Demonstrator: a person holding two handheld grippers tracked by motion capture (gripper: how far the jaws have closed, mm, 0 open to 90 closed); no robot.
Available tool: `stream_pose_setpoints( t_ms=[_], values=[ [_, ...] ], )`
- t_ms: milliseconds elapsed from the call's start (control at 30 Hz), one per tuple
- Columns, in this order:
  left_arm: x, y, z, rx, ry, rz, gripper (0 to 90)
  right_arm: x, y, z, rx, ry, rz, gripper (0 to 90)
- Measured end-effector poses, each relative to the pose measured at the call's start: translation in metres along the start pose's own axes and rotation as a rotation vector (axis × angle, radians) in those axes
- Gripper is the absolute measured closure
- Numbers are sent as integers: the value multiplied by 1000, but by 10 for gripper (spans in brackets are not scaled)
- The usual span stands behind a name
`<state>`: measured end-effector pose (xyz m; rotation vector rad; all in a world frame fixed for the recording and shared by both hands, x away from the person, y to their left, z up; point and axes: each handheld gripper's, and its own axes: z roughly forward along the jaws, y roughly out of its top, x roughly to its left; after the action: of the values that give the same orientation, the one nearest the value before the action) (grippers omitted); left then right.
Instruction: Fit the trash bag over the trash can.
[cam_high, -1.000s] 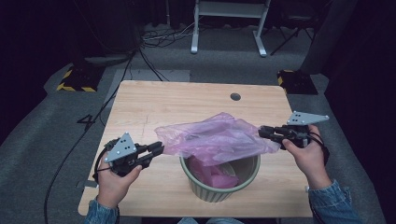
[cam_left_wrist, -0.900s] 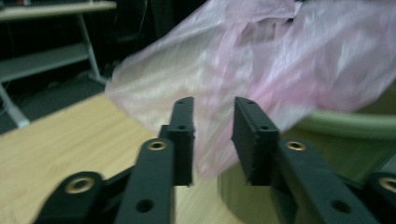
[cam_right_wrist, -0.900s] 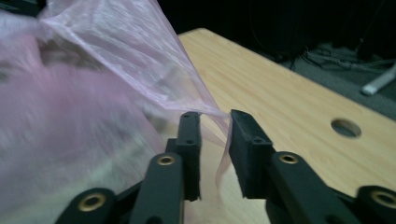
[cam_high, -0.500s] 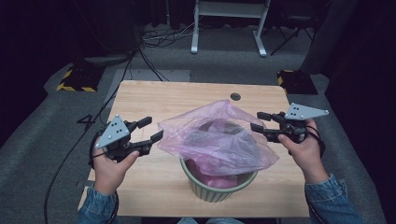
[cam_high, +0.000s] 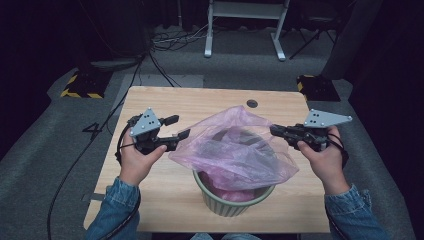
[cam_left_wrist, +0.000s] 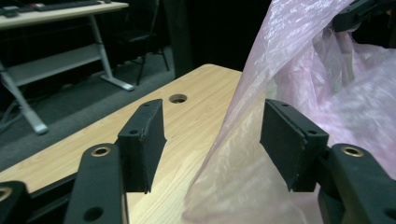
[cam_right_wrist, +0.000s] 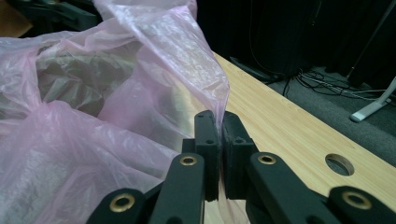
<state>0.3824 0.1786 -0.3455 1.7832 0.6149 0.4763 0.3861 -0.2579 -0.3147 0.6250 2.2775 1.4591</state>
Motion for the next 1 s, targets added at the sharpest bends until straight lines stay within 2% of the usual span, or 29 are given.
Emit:
stream_pose_setpoints(
  t_ms=[133,300,433,500,600,633,667,767,867,1000],
  values=[
    [3,-3,8,18,-18,-3,390,0,2,-1,-7,-2,2,878],
    [3,-8,16,17,-64,-23,388,0,2,1,-11,4,3,877],
    [-1,-8,16,5,-121,-23,408,4,3,1,-19,10,-7,878],
    [-4,-8,16,11,-156,-21,470,7,5,2,-23,14,-15,882],
    [-7,-7,14,32,-167,-6,743,9,8,3,-26,17,-23,893],
    [-8,-7,13,38,-164,-11,830,9,9,3,-21,15,-23,898],
    [-7,-6,11,46,-140,-8,888,9,8,3,-15,12,-23,900],
    [-6,-6,10,71,-84,-8,900,6,5,3,4,-7,-13,900],
    [-4,-8,10,123,-34,0,900,-2,-1,3,32,-29,10,900],
    [-5,-15,18,187,-12,16,900,-11,-16,9,93,-28,50,900]
  ],
)
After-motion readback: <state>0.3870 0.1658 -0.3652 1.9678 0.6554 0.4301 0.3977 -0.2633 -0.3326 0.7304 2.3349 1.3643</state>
